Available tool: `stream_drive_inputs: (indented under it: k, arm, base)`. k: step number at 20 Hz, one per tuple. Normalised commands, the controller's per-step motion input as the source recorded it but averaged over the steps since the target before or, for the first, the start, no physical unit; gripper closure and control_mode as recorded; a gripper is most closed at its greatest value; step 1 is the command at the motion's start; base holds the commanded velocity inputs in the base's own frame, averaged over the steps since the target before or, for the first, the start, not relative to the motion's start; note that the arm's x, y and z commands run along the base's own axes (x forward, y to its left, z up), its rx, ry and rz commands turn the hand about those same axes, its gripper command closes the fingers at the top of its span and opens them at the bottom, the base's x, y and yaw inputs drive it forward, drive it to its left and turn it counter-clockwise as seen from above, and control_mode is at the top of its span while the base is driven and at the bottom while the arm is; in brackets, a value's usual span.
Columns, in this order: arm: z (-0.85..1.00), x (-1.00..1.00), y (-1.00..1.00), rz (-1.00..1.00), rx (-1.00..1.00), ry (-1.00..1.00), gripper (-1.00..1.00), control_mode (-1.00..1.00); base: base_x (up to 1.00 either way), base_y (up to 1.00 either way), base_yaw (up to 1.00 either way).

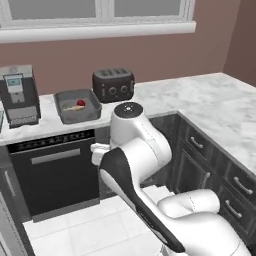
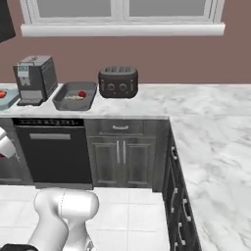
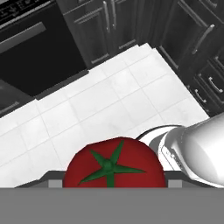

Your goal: Place one tomato and one fish in each tupperware on the nearby counter, to pack two identical lunches.

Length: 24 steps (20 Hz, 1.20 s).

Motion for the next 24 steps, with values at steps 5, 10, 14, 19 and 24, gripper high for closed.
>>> stream_drive_inputs:
  k: [5, 10, 14, 19, 24]
  arm:
    - [0.0, 0.0, 0.0, 0.0, 0.0, 0.0, 1.0, 1.0]
    - [0.0, 0.0, 0.0, 0.0, 0.0, 0.0, 1.0, 1.0]
    - [0.0, 0.0, 0.0, 0.0, 0.0, 0.0, 1.0, 1.0]
    - [0.0, 0.0, 0.0, 0.0, 0.0, 0.0, 1.0, 1.0]
    - [0.0, 0.0, 0.0, 0.0, 0.0, 0.0, 1.0, 1.0]
  base:
    - [1.0, 0.61, 0.09]
    - [1.0, 0.99, 0.11]
    - [0.97, 1.0, 0.03]
    - [0.53, 1.0, 0.0]
    - [0.06, 1.0, -0.05]
